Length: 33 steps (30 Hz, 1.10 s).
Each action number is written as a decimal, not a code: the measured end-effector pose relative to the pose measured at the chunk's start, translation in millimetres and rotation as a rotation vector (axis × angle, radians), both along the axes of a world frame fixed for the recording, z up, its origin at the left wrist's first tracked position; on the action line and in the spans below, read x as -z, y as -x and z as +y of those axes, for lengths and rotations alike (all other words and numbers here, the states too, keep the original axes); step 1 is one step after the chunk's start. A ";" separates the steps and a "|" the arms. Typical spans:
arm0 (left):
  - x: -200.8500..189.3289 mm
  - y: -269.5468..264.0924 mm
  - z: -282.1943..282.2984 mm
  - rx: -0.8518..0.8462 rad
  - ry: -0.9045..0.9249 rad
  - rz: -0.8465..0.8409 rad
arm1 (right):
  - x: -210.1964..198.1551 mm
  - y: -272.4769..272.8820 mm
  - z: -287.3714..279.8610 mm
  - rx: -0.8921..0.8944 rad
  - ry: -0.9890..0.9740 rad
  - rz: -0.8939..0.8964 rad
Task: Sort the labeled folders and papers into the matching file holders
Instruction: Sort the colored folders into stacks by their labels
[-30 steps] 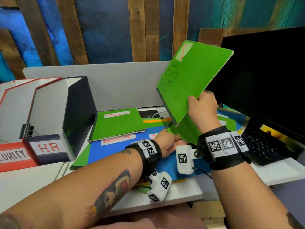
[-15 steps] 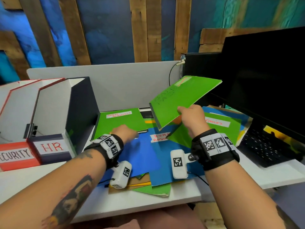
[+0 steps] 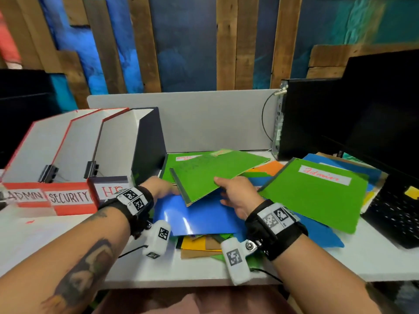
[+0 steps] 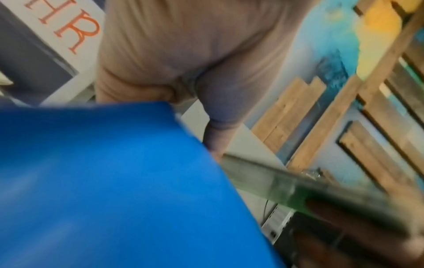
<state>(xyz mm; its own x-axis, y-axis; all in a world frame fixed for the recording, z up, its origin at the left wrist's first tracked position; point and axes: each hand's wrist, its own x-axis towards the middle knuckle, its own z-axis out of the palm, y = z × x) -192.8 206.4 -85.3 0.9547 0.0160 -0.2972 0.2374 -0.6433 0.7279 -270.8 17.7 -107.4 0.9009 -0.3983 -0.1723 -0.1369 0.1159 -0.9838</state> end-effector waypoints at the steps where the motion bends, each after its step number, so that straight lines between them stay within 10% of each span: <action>1: -6.5 0.7 3.6 -0.041 0.137 0.012 | 0.3 -2.8 1.9 0.019 -0.013 -0.020; 20: -123.1 20.0 14.2 -0.117 0.884 -0.735 | -56.3 -17.2 0.9 0.446 -0.202 -0.394; 33: -64.5 3.1 3.4 -0.101 1.266 -0.277 | -70.3 11.9 39.6 -0.128 -0.363 -0.625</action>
<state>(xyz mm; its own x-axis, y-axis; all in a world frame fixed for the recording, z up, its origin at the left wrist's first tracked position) -195.9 209.8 -20.8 0.9975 -0.0538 0.0464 -0.0105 0.5346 0.8450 -282.7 57.3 -37.1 0.9097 -0.2991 0.2880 0.4031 0.4700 -0.7853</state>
